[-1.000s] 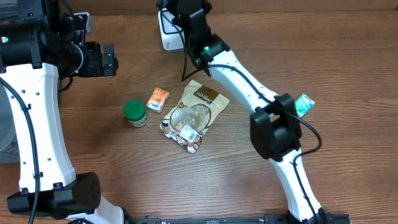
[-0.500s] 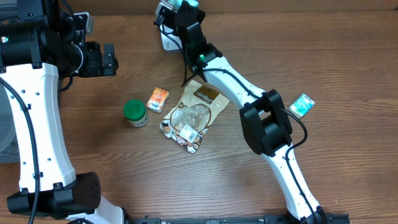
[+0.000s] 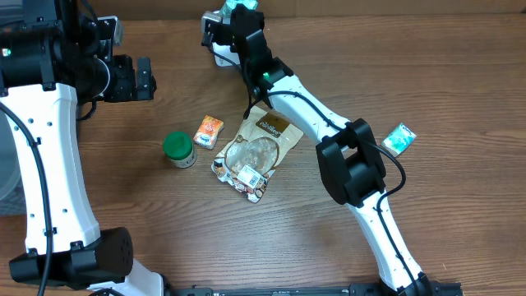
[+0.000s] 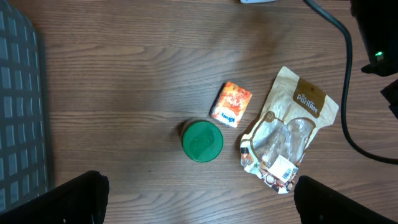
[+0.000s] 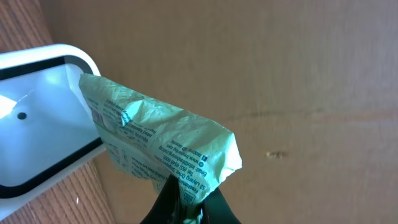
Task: Scan the item barcode
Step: 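Hold the wipes pack barcode in front of the scanner, then move the wipes pack right and drop it beside the tissue pack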
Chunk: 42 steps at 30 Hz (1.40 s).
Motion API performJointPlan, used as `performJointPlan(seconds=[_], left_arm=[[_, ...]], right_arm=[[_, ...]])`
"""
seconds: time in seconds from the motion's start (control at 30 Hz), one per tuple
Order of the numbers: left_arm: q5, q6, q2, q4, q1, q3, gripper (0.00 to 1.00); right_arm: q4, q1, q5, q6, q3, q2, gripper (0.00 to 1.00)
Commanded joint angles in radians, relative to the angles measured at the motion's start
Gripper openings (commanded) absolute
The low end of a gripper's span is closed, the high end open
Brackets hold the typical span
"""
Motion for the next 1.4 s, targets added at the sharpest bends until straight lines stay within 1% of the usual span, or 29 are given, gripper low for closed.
performJointPlan(seconds=[0.0,0.13,0.2,0.37,0.7,0.93,1.0,1.17,1.23,1.3,1.37], left_arm=[[-0.002,0.019,0.0,0.002,0.0,0.005,1.0],[-0.002,0.019,0.0,0.002,0.0,0.005,1.0],[-0.002,0.019,0.0,0.002,0.0,0.005,1.0],[-0.002,0.019,0.0,0.002,0.0,0.005,0.99],[-0.002,0.019,0.0,0.002,0.0,0.005,1.0],[-0.002,0.019,0.0,0.002,0.0,0.005,0.99],[-0.002,0.019,0.0,0.002,0.0,0.005,1.0],[-0.002,0.019,0.0,0.002,0.0,0.005,1.0],[-0.002,0.019,0.0,0.002,0.0,0.005,0.99],[-0.002,0.019,0.0,0.002,0.0,0.004,0.99],[-0.003,0.019,0.0,0.002,0.0,0.005,1.0]], right_arm=[[0.004,0.023,-0.016,-0.087,0.029,0.007,0.04],[0.008,0.034,-0.016,-0.22,0.029,0.007,0.04],[0.052,0.035,-0.016,-0.251,0.029,0.007,0.04],[0.116,0.035,-0.012,-0.251,0.029,0.007,0.04],[0.117,0.035,-0.006,-0.25,0.029,0.007,0.04],[0.117,0.038,0.045,-0.219,0.029,0.002,0.04],[0.117,0.038,0.041,-0.131,0.029,-0.013,0.04],[0.095,0.037,0.036,0.218,0.029,-0.098,0.04],[0.072,0.037,0.037,0.327,0.029,-0.139,0.04],[0.014,0.037,0.037,0.443,0.029,-0.19,0.04],[-0.104,0.04,0.037,0.573,0.029,-0.253,0.04]])
